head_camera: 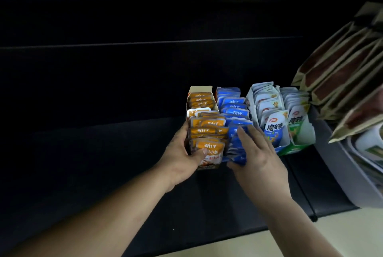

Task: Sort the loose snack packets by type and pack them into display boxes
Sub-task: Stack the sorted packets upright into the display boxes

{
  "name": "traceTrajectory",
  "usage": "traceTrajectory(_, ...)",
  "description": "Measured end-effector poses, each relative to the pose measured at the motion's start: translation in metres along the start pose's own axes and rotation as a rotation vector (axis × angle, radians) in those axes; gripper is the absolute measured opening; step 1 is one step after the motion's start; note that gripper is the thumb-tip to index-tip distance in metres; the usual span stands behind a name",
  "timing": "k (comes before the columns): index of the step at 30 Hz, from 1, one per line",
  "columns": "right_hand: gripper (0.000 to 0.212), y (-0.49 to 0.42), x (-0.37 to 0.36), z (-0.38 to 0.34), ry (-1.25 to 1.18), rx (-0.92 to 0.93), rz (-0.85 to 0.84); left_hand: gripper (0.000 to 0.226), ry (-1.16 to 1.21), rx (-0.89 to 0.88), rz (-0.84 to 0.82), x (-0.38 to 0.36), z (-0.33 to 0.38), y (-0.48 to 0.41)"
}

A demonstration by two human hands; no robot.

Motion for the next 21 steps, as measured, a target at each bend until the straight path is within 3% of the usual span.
traceTrajectory(11,0.081,-0.003,0.003,-0.013,0.035,0.111,0.05,0.088,-0.026,-0.089,0.173,-0.014,-0.008,0.006)
traceTrajectory(17,0.064,-0.003,-0.002,-0.021,-0.072,0.169,0.133,0.084,-0.107,-0.139,0.138,-0.024,-0.009,0.017)
traceTrajectory(21,0.06,-0.017,-0.009,-0.022,0.0,0.228,0.056,0.082,-0.094,-0.076,0.112,-0.024,0.0,0.009)
Point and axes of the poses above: each hand's wrist, its own y-axis away from the middle knuckle, its own x-axis out of the back of the hand, z = x × y, the point moved 2 cm from there along -y, towards the middle knuckle, and after that the axes turned 3 degrees about z, right-handed, at the moved point
